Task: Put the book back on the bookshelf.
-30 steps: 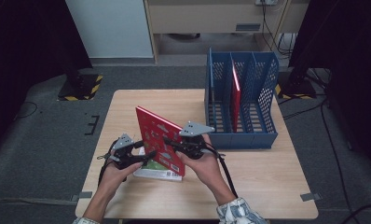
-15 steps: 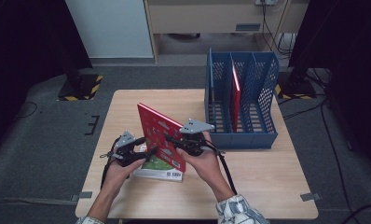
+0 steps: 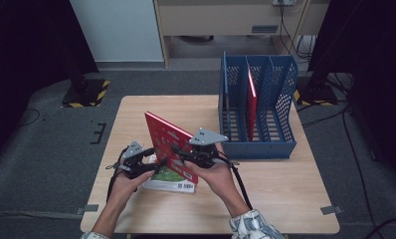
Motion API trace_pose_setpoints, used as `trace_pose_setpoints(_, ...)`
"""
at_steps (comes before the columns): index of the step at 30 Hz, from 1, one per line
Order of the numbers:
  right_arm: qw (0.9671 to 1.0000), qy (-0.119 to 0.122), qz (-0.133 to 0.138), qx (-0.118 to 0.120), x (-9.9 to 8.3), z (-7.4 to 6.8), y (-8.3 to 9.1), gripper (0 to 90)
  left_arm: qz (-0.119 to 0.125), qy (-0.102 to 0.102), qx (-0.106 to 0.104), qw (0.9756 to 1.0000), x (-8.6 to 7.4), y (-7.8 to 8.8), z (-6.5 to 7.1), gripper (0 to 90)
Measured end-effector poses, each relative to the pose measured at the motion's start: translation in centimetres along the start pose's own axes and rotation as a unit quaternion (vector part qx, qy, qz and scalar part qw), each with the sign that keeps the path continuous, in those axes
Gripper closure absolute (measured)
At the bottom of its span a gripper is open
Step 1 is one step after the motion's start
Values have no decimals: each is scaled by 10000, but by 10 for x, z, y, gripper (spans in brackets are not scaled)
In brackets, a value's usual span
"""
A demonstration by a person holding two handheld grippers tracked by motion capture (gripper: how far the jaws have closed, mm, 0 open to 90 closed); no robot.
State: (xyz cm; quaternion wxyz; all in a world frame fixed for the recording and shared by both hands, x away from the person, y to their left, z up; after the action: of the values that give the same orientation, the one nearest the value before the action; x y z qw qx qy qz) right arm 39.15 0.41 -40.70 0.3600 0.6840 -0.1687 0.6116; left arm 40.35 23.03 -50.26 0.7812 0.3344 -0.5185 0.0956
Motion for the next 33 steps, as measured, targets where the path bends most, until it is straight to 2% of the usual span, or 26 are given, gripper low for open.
trace_pose_setpoints(7, 9999, -82, 39, 68, 0, 1, -1, 627, 9, 1, 2, 10000, 0, -1, 0, 232)
trace_pose_setpoints(12, 9999, -83, 37, 61, 1, 2, -1, 669, 4, -13, 17, 10000, 0, -1, 0, 232)
trace_pose_setpoints(22, 9999, -104, 19, -17, 3, 8, -1, 721, 11, -35, 65, 10000, 2, -4, 0, 234)
trace_pose_setpoints(33, 9998, -143, 126, -80, 5, 7, -4, 739, -62, 0, 41, 10000, 1, -5, 0, 210)
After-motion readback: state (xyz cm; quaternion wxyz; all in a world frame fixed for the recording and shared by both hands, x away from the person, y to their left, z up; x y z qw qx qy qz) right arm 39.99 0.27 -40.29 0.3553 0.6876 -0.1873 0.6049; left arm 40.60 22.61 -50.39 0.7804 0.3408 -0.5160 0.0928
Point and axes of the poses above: each handheld gripper's, and its own axes: y roughly backward along the jaws, x roughly out of its top, z roughly to its right, the point moved 2 cm from there along -y, roughly forward along the jaws, and after that the axes turned 12 degrees about -x, right-handed, at the moved point
